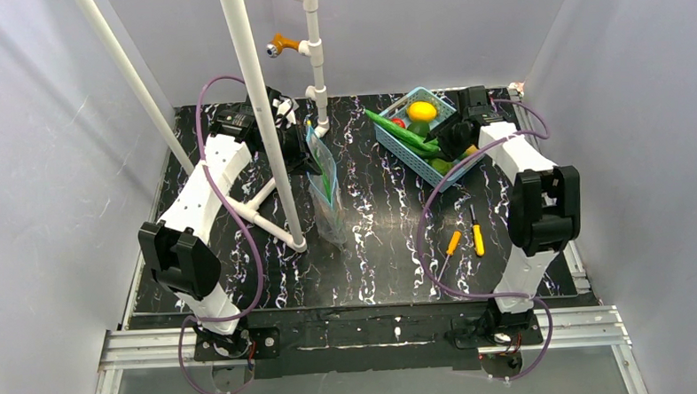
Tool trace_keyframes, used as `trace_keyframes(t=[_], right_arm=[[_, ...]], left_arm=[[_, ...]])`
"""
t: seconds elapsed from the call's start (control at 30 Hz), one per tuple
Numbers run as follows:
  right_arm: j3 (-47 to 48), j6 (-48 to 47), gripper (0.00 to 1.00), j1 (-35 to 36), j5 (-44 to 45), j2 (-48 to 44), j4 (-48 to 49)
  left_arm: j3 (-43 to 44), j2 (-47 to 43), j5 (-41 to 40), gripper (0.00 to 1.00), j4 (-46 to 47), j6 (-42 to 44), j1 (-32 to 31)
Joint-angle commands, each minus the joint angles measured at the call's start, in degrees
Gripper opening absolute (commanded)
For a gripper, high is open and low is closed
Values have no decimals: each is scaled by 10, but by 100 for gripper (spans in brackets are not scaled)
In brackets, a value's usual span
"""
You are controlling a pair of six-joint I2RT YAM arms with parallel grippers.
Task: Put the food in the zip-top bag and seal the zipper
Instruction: Pick up the fake vegetable from the bin.
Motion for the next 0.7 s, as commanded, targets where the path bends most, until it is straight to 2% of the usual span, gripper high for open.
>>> trace_keyframes(t=[0.0, 0.33, 0.5, 0.67], right_arm=[[26, 73, 56, -1, 68, 27, 3], [63, 100, 50, 5, 106, 80, -36], [92, 114, 51, 7, 112, 109, -61], [73, 114, 52, 12, 119, 93, -55]], left_arm=[[18, -7, 7, 0, -13, 2, 3], [22, -5, 6, 0, -18, 3, 2], [26, -6, 4, 0, -22, 3, 3], [31, -5, 3, 0, -24, 4, 3]])
